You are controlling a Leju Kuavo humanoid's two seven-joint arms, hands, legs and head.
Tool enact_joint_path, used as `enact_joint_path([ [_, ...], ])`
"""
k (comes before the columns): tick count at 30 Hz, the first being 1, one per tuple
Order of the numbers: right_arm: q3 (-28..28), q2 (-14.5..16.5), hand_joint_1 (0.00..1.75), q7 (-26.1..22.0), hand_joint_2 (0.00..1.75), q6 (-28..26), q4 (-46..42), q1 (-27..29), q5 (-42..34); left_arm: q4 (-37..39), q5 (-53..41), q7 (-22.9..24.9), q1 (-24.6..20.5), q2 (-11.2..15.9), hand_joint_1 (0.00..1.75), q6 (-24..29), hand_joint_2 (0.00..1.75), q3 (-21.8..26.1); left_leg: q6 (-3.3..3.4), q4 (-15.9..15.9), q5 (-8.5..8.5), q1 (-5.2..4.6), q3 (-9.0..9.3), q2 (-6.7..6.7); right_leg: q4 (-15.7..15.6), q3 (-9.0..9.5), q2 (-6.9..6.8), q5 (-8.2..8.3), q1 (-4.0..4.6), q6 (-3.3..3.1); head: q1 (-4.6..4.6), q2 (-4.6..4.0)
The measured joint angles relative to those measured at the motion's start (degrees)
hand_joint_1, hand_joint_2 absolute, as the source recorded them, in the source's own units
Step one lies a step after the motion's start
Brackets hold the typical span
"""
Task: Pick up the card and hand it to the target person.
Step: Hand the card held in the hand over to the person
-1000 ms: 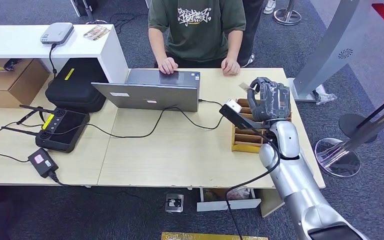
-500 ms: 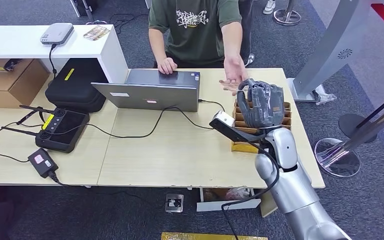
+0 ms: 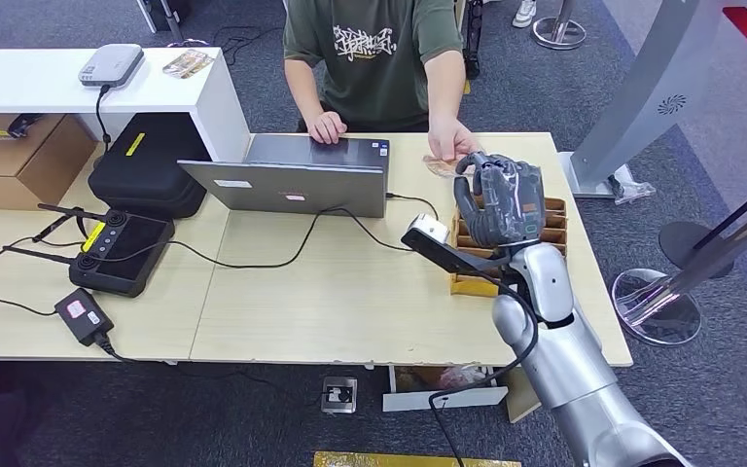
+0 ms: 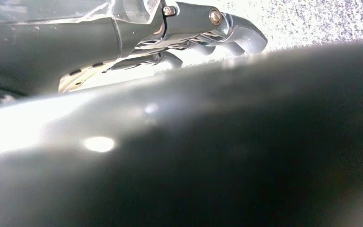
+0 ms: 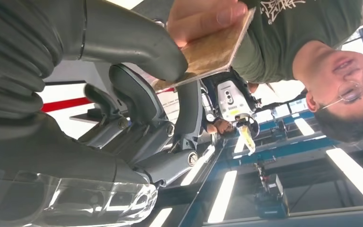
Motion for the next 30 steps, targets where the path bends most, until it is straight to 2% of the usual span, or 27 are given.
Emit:
enact_joint_path([
  [12, 0.6, -0.02, 0.0, 1.16, 1.75, 0.72, -0.6, 0.93, -1.08, 0.0, 0.05, 0.15, 0.0, -0.04, 0.0, 0.0, 0.0, 0.0, 0.0, 0.0, 0.0, 0.0, 0.0, 0.0, 0.0, -0.01, 0.0, 0.0, 0.0, 0.0, 0.01, 0.0],
  [17, 0.61, -0.02, 0.0, 0.35, 1.75, 0.74, -1.72, 2.59, -5.5, 0.0, 0.27, 0.16, 0.01, -0.04, 0.0, 0.0, 0.0, 0.04, 0.0, 0.0, 0.0, 0.0, 0.01, 0.0, -0.01, -0.01, 0.0, 0.0, 0.0, 0.0, 0.0, 0.0],
  [20, 0.57, -0.02, 0.0, -2.08, 1.75, 2.12, -2.15, 3.82, -12.49, 0.0, 0.38, 0.21, 0.01, -0.04, 0.0, 0.0, 0.0, 0.14, 0.0, 0.0, 0.0, 0.0, 0.01, 0.01, -0.01, -0.02, 0.01, -0.01, 0.0, 0.0, 0.0, 0.0],
  [24, -0.97, -0.02, 0.0, -8.89, 1.75, 7.66, -3.84, 7.97, -32.11, 0.0, 0.38, 0.24, 0.07, -0.04, 0.0, 0.0, 0.0, 0.22, 0.0, 0.0, -0.01, 0.0, -0.01, -0.04, -0.02, -0.03, -0.04, -0.02, 0.0, 0.0, 0.0, 0.0],
  [30, -5.51, -0.07, 0.0, -12.77, 1.75, 16.09, -6.02, 13.06, -49.11, 0.0, 0.18, -0.04, 0.12, 0.02, 0.0, -0.01, 0.0, 0.22, 0.0, 0.0, -0.05, -0.01, -0.01, 0.0, -0.02, -0.06, 0.0, -0.02, 0.0, 0.0, 0.0, 0.0],
])
